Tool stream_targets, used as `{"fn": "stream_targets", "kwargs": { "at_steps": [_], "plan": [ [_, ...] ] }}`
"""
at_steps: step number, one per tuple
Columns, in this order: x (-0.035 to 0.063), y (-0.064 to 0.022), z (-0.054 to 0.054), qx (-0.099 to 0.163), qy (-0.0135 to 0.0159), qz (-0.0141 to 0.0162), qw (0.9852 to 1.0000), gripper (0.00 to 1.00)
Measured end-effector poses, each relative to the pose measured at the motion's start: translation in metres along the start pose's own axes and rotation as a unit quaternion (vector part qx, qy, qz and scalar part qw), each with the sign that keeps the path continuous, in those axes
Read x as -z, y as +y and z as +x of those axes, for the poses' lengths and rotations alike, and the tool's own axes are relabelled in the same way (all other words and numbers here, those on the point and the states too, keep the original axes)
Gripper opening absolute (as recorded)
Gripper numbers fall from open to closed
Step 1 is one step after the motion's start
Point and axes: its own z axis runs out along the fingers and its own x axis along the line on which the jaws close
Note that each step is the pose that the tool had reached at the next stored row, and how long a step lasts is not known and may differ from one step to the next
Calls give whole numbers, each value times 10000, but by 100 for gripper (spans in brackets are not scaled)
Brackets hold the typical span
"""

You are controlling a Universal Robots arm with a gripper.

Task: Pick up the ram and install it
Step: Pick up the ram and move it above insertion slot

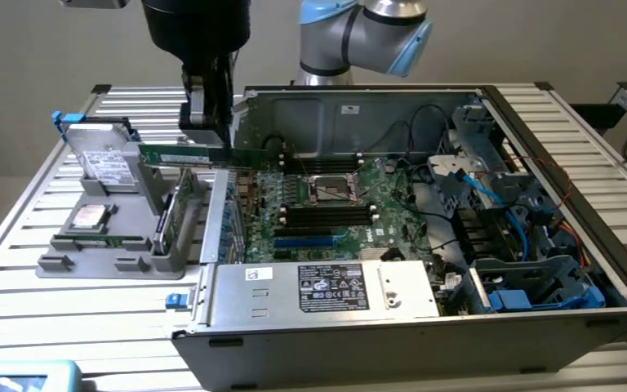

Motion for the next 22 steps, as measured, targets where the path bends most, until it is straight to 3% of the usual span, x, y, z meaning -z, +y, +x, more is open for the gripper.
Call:
{"fn": "stream_targets", "kwargs": {
  "at_steps": [17,22],
  "plan": [
    [5,-767,-42,6,0,-4,10000,14],
    [-4,-929,-126,7,0,-4,10000,14]
  ]
}}
